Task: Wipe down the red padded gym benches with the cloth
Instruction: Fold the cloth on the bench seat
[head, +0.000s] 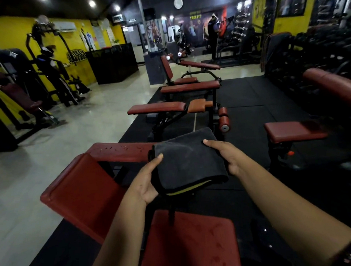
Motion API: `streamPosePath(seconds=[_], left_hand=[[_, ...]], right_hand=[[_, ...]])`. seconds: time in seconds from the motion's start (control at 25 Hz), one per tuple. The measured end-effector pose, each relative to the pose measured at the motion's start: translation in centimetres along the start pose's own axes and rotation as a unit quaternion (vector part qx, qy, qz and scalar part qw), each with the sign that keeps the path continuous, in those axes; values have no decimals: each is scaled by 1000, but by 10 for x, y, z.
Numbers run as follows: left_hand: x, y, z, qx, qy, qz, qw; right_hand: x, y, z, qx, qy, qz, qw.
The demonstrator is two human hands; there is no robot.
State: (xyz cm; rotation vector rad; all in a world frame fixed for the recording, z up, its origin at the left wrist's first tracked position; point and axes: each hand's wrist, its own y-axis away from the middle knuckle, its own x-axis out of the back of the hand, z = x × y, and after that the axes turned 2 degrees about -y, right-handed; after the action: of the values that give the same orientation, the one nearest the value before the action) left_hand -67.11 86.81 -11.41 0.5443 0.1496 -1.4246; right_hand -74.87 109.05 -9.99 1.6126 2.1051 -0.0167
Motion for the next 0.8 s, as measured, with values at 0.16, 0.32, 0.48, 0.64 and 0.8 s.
streamPosePath(seconds=[0.16,0.32,0.48,0.64,0.8], left_hand=[[1,-13,-8,-69,-88,57,992],[-9,-14,-10,-145,-248,66,956],[-31,-8,-15,-181,-295,14,938],[-39,-15,-25,-184,-220,34,957],[-37,-10,-27,-115,-32,17,993]], right_hand=[[1,-9,4,52,129,-12,990],[-15,-7,8,154,340,58,926],[-41,8,12,241,447,86,857],[-64,22,21,237,472,-4,849],[-71,33,27,207,513,-90,828]])
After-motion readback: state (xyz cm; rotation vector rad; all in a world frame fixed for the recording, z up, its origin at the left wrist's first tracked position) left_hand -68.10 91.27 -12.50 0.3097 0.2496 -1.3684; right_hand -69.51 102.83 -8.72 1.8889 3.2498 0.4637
